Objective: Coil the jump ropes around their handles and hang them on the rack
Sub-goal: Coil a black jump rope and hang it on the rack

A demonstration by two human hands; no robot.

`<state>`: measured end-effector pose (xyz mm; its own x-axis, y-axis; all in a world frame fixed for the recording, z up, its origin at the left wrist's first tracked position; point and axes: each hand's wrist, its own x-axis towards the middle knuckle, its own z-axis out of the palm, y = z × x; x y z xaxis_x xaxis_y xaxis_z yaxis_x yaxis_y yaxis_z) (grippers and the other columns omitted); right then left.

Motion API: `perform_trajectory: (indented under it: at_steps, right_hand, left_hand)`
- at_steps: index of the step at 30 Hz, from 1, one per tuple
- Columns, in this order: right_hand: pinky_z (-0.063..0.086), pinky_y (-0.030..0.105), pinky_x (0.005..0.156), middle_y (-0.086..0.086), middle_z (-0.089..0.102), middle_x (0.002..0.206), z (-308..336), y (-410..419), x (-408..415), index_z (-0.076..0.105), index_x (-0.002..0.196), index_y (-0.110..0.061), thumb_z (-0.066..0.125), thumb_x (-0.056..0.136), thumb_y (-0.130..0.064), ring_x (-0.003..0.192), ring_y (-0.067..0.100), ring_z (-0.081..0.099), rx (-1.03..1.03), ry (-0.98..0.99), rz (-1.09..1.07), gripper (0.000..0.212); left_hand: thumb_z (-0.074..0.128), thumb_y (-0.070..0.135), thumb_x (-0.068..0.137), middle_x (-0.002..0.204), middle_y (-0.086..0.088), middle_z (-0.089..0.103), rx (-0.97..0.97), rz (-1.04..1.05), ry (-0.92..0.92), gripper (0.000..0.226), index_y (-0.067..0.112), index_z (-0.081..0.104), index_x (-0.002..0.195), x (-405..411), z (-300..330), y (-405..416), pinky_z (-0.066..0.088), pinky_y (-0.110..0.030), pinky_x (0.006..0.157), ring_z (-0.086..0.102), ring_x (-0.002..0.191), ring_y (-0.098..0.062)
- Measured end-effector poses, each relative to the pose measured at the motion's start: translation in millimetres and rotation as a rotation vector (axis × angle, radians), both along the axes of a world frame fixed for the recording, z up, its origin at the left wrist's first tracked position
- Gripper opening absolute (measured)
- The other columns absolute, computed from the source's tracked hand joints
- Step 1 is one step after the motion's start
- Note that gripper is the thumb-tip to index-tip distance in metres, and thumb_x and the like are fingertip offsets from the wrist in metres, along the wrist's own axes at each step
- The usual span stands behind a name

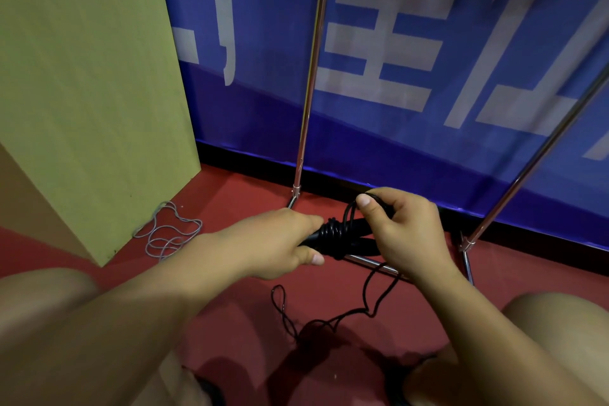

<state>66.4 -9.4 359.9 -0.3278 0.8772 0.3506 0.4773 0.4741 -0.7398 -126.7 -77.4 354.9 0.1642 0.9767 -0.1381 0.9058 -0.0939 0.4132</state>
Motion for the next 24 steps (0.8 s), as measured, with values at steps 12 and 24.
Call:
perform_trajectory:
  at_steps: [12, 24]
  right_hand:
    - [0.05, 0.022, 0.062, -0.001, 0.071, 0.07, 14, 7, 6, 0.077, 0.079, -0.014, 0.085, 0.073, -0.021, 0.064, 0.007, 0.063, -0.426, 0.253, 0.046, 0.011]
    - [0.056, 0.029, 0.058, 0.011, 0.067, 0.078, 14, 9, 8, 0.069, 0.089, -0.009, 0.066, 0.078, -0.02, 0.064, 0.021, 0.064, -0.811, 0.523, 0.367, 0.016]
  left_hand:
    - [0.057, 0.05, 0.095, 0.092, 0.005, 0.065, 0.185, -0.174, 0.175, 0.025, 0.026, 0.047, 0.097, 2, -1, -4, 0.049, -0.04, 0.075, 0.061, 0.088, -0.023]
    - [0.052, 0.026, 0.079, 0.084, 0.004, 0.063, 0.73, -0.275, 0.086, 0.035, 0.015, 0.061, 0.111, -1, -2, -2, 0.048, -0.033, 0.069, 0.059, 0.079, -0.02]
